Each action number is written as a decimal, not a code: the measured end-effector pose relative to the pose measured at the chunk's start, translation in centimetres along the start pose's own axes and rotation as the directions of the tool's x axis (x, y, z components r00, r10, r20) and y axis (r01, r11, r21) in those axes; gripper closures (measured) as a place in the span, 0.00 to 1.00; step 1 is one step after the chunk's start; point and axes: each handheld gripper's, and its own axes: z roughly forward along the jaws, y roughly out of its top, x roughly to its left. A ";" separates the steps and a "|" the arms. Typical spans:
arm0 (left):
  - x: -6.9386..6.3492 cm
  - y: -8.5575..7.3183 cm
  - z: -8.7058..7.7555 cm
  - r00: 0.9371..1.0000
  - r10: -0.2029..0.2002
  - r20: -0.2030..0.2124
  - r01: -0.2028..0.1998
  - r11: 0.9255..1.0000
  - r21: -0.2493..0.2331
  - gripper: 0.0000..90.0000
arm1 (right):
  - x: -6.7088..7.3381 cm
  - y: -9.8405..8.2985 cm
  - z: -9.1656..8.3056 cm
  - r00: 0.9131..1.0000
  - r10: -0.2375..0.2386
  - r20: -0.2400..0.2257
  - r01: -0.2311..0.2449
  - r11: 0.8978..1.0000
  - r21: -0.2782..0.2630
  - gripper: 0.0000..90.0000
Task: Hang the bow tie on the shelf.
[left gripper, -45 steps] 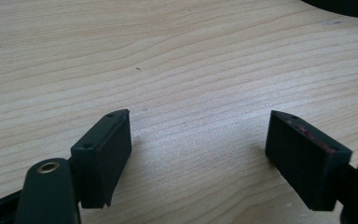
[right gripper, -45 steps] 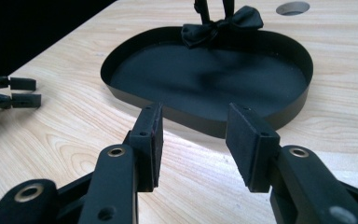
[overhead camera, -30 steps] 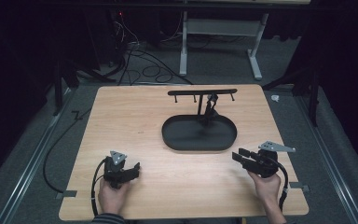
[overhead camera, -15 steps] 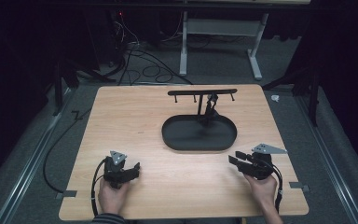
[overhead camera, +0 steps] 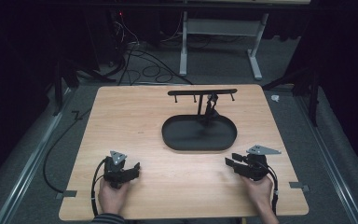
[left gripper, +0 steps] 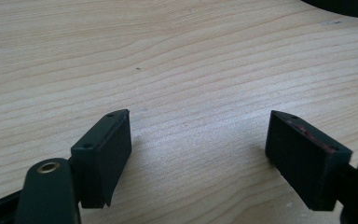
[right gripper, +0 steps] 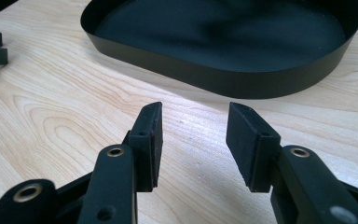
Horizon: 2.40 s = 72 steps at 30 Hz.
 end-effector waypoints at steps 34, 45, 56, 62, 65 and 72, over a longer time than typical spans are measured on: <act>0.0 0.0 0.0 1.000 0.000 0.000 0.000 1.000 0.000 0.25 | 1.6 -0.6 3.0 0.993 -0.112 0.030 0.109 0.990 0.091 0.63; 0.0 0.0 0.0 1.000 0.000 0.000 0.000 1.000 0.000 0.25 | 1.9 -0.7 3.6 0.990 -0.134 0.044 0.128 0.986 0.107 0.64; 0.0 0.0 0.0 1.000 0.000 0.000 0.000 1.000 0.000 0.25 | 2.5 -0.8 3.8 0.980 -0.184 0.080 0.175 0.979 0.107 0.62; 0.0 0.0 0.0 1.000 -0.001 -0.001 0.001 1.000 0.000 0.25 | 2.8 -0.9 3.9 0.973 -0.207 0.104 0.196 0.974 0.114 0.58; 0.0 0.0 0.0 1.000 -0.001 -0.001 0.001 1.000 0.000 0.25 | 2.8 -0.9 3.9 0.972 -0.211 0.101 0.199 0.973 0.115 0.57; 0.0 0.0 0.0 1.000 -0.001 -0.001 0.001 1.000 0.000 0.25 | 2.8 -0.8 3.9 0.972 -0.213 0.097 0.201 0.973 0.116 0.56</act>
